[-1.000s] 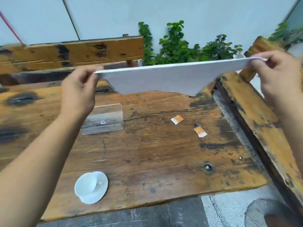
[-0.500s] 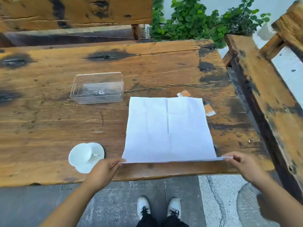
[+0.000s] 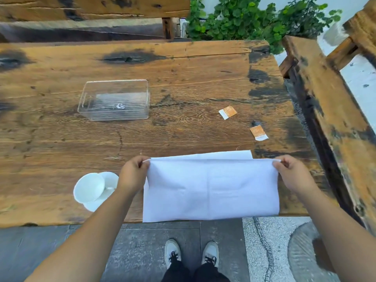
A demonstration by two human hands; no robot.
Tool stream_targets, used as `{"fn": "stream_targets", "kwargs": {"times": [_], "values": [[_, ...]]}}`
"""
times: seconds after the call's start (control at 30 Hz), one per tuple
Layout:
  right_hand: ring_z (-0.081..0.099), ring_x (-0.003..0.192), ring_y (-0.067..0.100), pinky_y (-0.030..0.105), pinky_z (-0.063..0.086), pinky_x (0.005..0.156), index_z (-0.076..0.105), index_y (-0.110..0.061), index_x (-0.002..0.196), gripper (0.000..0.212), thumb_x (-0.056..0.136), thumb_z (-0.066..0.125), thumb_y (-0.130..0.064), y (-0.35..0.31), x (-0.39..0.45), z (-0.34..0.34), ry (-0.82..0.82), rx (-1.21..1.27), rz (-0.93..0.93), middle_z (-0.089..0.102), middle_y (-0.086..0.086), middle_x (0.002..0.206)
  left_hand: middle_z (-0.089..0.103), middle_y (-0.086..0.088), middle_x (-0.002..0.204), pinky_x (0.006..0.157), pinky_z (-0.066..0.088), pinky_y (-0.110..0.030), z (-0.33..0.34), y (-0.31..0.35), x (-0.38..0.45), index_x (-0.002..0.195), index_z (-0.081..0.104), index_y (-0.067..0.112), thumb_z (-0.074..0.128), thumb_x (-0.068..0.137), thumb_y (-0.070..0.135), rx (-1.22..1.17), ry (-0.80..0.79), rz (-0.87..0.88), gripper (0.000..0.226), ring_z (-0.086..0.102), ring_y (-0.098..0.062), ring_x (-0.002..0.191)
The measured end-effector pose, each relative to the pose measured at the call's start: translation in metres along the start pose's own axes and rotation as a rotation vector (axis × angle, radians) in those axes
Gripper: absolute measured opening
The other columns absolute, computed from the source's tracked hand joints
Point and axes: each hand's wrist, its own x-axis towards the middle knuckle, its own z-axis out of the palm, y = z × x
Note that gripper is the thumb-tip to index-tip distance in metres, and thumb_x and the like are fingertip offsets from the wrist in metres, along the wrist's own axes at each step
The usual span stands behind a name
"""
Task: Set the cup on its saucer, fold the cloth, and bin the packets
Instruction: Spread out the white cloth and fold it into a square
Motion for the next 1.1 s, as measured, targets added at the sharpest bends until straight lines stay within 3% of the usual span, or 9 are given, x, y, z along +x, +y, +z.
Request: {"fn": "stream_targets", "kwargs": {"times": [0.27, 0.37, 0.53, 0.6, 0.73, 0.8, 0.87, 0.97, 1.1], "values": [[0.054, 0.073, 0.026, 0.032, 0.038, 0.056, 0.057, -0.017, 0.092, 0.012, 0.095, 0.050, -0.026, -0.024, 0.048, 0.038, -0.026, -0.128, 0.046, 0.059, 0.004, 0.079, 0.059, 0.001, 0.062, 0.051, 0.035, -0.028, 0.016, -0.011, 0.033, 0.091, 0.066, 0.019, 0.047, 0.089, 0.015, 0.149, 0.044, -0.110, 0.019, 0.052, -0.021, 0.057], [0.054, 0.074, 0.029, 0.033, 0.038, 0.057, 0.057, -0.015, 0.093, 0.013, 0.095, 0.049, -0.024, -0.024, 0.060, 0.057, -0.046, -0.193, 0.056, 0.060, 0.008, 0.080, 0.067, -0.007, 0.080, 0.056, 0.037, -0.030, 0.019, -0.019, 0.042, 0.105, 0.065, 0.018, 0.045, 0.089, 0.015, 0.196, 0.052, -0.147, 0.025, 0.058, -0.028, 0.074], [0.056, 0.080, 0.034, 0.034, 0.041, 0.063, 0.055, -0.013, 0.092, 0.016, 0.096, 0.048, -0.027, -0.020, 0.074, 0.082, -0.025, -0.320, 0.088, 0.065, 0.015, 0.090, 0.066, -0.011, 0.089, 0.068, 0.042, -0.034, 0.027, -0.028, 0.052, 0.119, 0.060, 0.016, 0.043, 0.091, 0.014, 0.261, 0.040, -0.199, 0.033, 0.058, -0.032, 0.085], [0.056, 0.089, 0.036, 0.037, 0.044, 0.069, 0.057, -0.014, 0.101, 0.016, 0.094, 0.050, -0.027, -0.021, 0.070, 0.089, 0.046, -0.370, 0.046, 0.063, 0.016, 0.103, 0.063, -0.017, 0.109, 0.076, 0.044, -0.040, 0.030, -0.025, 0.052, 0.126, 0.054, 0.015, 0.045, 0.091, 0.014, 0.307, 0.081, -0.208, 0.036, 0.058, -0.037, 0.096], [0.045, 0.124, 0.035, 0.051, 0.039, 0.098, 0.050, -0.013, 0.128, 0.043, 0.089, 0.057, -0.031, -0.018, 0.044, 0.106, 0.148, -0.522, -0.272, 0.051, 0.015, 0.135, 0.045, -0.019, 0.137, 0.094, 0.037, -0.053, 0.051, -0.021, 0.029, 0.130, 0.046, 0.011, 0.061, 0.079, 0.015, 0.595, 0.209, 0.085, 0.053, 0.042, -0.041, 0.123], [0.036, 0.136, 0.034, 0.055, 0.029, 0.108, 0.044, -0.014, 0.136, 0.053, 0.092, 0.048, -0.042, -0.012, 0.025, 0.119, 0.039, -0.656, -0.452, 0.042, 0.012, 0.147, 0.038, -0.018, 0.147, 0.104, 0.030, -0.058, 0.069, -0.022, 0.011, 0.135, 0.042, 0.012, 0.060, 0.081, 0.023, 0.702, 0.110, 0.300, 0.059, 0.032, -0.039, 0.135], [0.026, 0.142, 0.033, 0.056, 0.019, 0.113, 0.037, -0.017, 0.143, 0.063, 0.092, 0.029, -0.054, -0.003, 0.010, 0.130, -0.121, -0.778, -0.553, 0.033, 0.009, 0.154, 0.030, -0.016, 0.152, 0.110, 0.018, -0.060, 0.084, -0.032, -0.003, 0.142, 0.034, 0.013, 0.042, 0.089, 0.041, 0.818, -0.042, 0.424, 0.060, 0.022, -0.037, 0.141], [0.010, 0.146, 0.028, 0.056, 0.007, 0.116, 0.027, -0.023, 0.148, 0.069, 0.092, 0.013, -0.061, 0.013, 0.009, 0.133, -0.216, -0.867, -0.571, 0.021, 0.001, 0.159, 0.013, -0.008, 0.158, 0.113, 0.005, -0.058, 0.090, -0.057, -0.006, 0.149, 0.016, 0.021, 0.017, 0.092, 0.059, 0.923, -0.166, 0.448, 0.069, 0.003, -0.031, 0.145], [0.002, 0.147, 0.023, 0.055, 0.001, 0.116, 0.020, -0.026, 0.149, 0.068, 0.093, 0.010, -0.063, 0.020, 0.016, 0.130, -0.238, -0.870, -0.547, 0.016, -0.003, 0.160, 0.001, -0.003, 0.159, 0.114, -0.005, -0.052, 0.087, -0.066, -0.001, 0.150, 0.002, 0.022, 0.012, 0.091, 0.062, 0.925, -0.206, 0.431, 0.071, -0.007, -0.025, 0.145]]}}
